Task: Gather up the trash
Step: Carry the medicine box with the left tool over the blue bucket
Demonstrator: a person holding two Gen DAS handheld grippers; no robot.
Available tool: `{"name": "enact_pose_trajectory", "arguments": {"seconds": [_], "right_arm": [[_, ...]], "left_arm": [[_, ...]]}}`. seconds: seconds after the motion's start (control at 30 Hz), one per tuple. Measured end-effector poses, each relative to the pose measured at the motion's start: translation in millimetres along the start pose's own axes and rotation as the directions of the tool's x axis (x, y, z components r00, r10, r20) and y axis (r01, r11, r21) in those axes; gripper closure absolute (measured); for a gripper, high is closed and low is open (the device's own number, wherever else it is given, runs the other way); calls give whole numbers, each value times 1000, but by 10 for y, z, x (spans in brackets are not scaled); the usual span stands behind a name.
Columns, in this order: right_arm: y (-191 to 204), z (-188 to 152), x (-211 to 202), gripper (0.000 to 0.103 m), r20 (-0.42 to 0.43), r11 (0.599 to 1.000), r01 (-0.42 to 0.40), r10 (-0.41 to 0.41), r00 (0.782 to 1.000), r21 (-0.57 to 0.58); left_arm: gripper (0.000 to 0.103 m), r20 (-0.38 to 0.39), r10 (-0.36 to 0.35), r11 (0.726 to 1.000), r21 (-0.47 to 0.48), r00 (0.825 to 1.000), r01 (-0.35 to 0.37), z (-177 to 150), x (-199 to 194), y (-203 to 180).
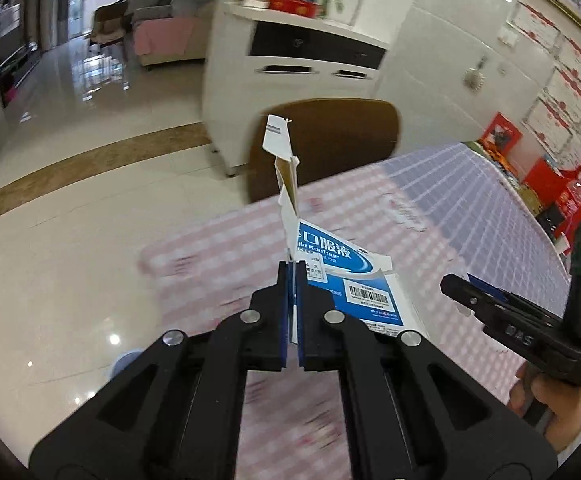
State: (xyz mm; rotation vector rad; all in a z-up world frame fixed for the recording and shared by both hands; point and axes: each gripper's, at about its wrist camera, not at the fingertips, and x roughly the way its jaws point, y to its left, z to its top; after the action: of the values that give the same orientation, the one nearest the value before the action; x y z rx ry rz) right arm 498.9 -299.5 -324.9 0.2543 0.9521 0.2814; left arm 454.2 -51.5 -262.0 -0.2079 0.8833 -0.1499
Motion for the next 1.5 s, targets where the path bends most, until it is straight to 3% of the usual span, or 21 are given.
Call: {"name": "enact_pose_trajectory", "arguments": {"seconds": [0.13,0.33,0.47,0.7,0.83,1.13,1.5], "right_arm": [[720,-176,180,65,-53,994,-107,106,993,-14],[1829,-547,600,65,-171,972,-228,217,961,-49],[2358,-782,868,65,-239,965,-253,231,943,-68],[2985,-1002,1164,65,-305,960,-260,217,927,-106],[3216,-1055,1326,65,-320,958,-260,212,924,-118],[3221,-1107,1543,58,-357,969,-227,178,917,-99],[3078,-1078,1486,56,-362,973,-201,149,920,-109]], "left_arm": [[100,-22,70,997,-39,997,-71,-172,-321,690],[100,-114,176,976,-111,978,-189,-591,-668,1774],[100,-183,218,955,-164,959,-249,-857,-750,2322],[100,-225,239,935,-209,945,-286,-1072,-842,2882],[100,-242,253,925,-223,937,-308,-1140,-874,3071],[100,-273,249,917,-241,929,-317,-1224,-854,3334],[100,-324,195,939,-211,926,-271,-1184,-555,3164]]}}
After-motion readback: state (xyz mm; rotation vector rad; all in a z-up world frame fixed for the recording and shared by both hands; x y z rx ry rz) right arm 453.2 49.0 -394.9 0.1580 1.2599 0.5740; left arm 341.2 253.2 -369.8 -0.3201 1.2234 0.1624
